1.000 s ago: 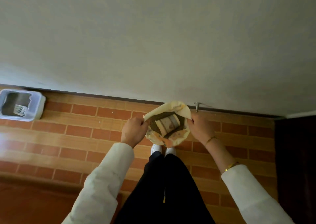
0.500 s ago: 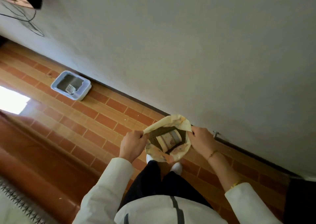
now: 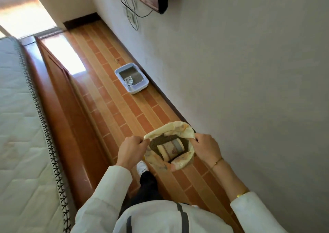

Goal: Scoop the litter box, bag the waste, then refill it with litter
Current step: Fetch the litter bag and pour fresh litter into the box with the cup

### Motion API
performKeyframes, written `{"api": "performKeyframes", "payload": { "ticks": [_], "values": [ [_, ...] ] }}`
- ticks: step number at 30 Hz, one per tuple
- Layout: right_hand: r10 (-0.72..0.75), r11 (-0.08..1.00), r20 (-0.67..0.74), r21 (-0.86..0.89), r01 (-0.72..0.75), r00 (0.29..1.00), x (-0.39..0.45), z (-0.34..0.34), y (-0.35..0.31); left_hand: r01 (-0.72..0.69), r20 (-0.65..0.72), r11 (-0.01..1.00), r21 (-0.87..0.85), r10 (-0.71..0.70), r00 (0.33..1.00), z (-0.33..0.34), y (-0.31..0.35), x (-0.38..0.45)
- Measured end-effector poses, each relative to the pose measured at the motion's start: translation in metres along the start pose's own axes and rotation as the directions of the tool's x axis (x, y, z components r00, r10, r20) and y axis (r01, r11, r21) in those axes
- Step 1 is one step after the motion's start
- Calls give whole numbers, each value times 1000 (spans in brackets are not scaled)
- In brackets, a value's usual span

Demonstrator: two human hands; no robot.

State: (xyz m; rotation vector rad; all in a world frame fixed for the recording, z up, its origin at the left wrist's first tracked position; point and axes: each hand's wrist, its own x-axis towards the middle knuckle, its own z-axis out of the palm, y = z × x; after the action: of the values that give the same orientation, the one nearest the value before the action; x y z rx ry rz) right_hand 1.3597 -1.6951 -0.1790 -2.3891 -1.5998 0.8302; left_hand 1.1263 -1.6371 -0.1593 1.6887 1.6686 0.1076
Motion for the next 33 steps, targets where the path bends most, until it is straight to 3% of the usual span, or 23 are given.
{"api": "performKeyframes", "payload": {
  "ticks": [15,33],
  "values": [
    [-213,977,81,37,210,974,215,27,-252,147,-217,985,-96,-165,962,-203,-96,172],
    [-346,937,169,11,350,923,547,11,-502,264,-272,939,-221,-320,908,-401,-133,476]
  ]
}}
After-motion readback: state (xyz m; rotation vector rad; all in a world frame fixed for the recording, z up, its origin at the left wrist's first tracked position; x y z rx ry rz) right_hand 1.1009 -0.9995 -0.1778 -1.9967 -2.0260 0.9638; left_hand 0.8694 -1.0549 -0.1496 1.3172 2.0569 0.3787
